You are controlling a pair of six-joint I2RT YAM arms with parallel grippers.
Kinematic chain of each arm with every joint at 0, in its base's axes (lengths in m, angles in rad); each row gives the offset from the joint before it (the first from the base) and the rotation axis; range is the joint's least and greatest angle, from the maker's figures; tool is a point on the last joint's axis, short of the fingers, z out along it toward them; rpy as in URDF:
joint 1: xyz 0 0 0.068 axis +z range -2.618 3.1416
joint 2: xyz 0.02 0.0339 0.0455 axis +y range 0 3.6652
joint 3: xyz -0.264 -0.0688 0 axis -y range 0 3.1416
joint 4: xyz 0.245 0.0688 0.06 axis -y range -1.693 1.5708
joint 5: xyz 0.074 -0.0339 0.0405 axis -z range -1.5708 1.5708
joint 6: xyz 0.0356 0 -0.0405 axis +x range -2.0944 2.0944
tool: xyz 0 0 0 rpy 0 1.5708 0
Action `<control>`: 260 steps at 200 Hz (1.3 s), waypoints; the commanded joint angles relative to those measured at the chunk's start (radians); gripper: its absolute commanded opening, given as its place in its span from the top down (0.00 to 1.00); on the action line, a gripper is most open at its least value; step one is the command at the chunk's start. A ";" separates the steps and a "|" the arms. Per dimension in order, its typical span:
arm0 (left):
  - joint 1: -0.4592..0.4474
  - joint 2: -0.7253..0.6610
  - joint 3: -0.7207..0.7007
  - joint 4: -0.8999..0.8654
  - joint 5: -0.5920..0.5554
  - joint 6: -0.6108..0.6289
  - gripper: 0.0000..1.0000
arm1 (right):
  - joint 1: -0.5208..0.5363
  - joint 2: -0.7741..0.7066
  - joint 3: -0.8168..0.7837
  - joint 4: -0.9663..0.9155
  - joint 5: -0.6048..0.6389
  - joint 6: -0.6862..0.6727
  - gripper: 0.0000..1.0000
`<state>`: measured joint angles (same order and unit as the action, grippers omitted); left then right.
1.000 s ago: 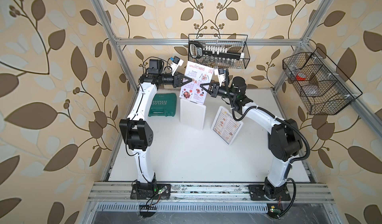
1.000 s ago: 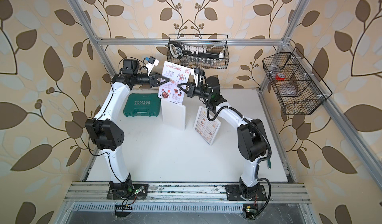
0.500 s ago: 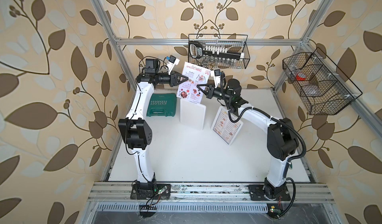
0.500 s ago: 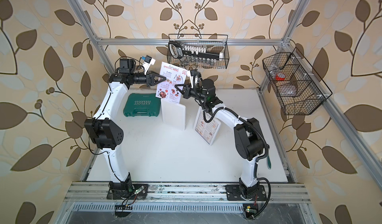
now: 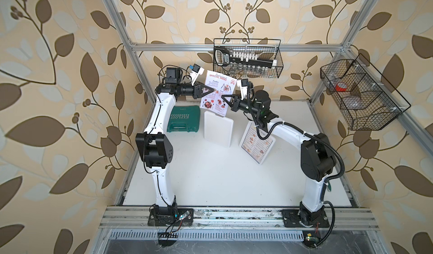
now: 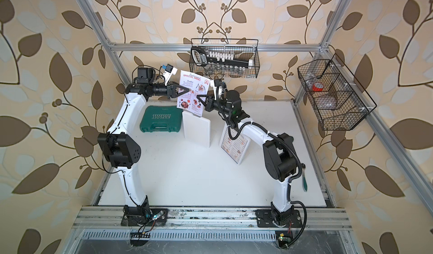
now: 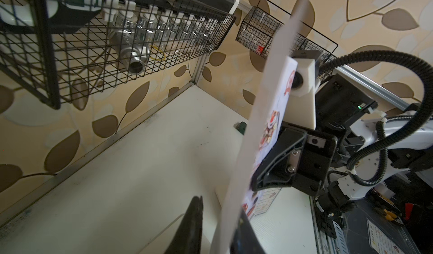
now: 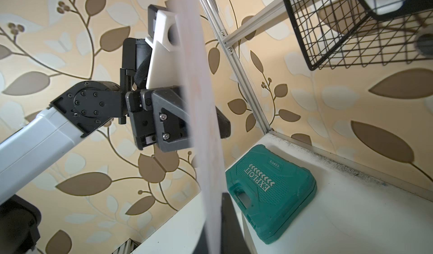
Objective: Insert the menus into the narrow rack
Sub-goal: Insert the menu into the narrow rack.
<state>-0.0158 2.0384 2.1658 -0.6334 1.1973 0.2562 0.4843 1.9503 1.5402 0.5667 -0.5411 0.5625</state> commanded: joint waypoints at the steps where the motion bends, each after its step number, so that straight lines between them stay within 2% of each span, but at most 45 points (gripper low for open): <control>1: 0.006 -0.011 0.022 -0.011 0.004 0.017 0.78 | 0.017 0.030 0.030 0.021 0.042 -0.016 1.00; 109: 0.007 0.004 0.017 -0.018 -0.013 0.041 0.78 | 0.031 0.053 0.041 0.024 0.096 -0.046 1.00; 260: 0.045 0.017 0.014 -0.025 -0.006 0.049 0.79 | 0.028 0.080 0.079 0.056 0.107 -0.036 1.00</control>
<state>0.0151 2.0640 2.1658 -0.6556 1.1706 0.2859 0.5102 1.9987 1.5707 0.5938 -0.4442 0.5232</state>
